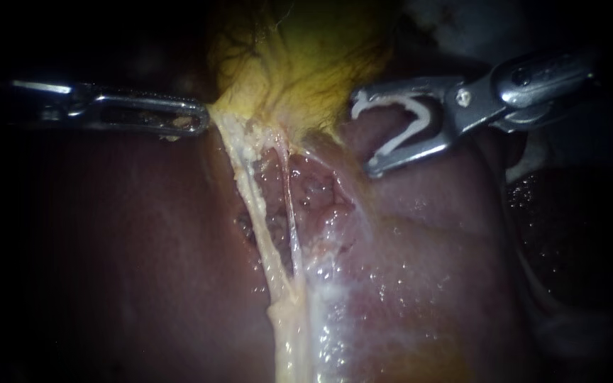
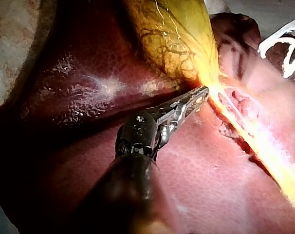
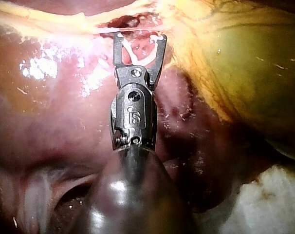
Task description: Clipping first clip left tube
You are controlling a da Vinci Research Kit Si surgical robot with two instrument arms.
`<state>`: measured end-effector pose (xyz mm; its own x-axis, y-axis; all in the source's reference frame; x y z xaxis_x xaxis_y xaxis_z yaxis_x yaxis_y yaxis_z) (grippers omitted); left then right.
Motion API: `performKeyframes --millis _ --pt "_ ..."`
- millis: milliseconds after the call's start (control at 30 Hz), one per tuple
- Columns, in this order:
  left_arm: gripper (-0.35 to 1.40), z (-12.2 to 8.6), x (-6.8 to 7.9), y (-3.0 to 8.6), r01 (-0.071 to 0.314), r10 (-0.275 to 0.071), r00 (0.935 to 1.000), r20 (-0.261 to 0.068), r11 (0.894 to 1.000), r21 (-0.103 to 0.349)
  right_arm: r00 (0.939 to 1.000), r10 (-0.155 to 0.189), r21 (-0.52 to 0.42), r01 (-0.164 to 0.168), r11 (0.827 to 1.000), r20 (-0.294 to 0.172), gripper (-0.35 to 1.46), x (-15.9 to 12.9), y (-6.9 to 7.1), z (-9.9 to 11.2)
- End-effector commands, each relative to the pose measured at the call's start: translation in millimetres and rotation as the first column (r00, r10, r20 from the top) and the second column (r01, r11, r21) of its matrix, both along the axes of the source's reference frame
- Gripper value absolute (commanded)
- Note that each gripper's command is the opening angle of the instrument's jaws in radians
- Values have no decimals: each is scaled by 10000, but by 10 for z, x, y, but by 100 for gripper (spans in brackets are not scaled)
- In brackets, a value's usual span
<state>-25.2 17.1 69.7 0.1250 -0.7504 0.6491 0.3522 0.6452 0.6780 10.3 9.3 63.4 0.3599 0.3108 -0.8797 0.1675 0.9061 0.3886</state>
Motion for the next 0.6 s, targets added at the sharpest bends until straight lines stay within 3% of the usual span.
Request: performKeyframes --millis 33,333,600 --pt "-35 0 0 0 0 0 10000 2 10000 2 10000 -50 215 50 9998 -24 60 3 -6 0" --pt "-35 -1 0 0 -1 1 10000 3 10000 4 9939 -1015 1684 1075 9798 -435 58 42 -48 17" --pt "-35 -2 1 0 -3 3 10000 4 10000 9 9905 -1320 2373 1374 9617 -382 58 62 -74 39"
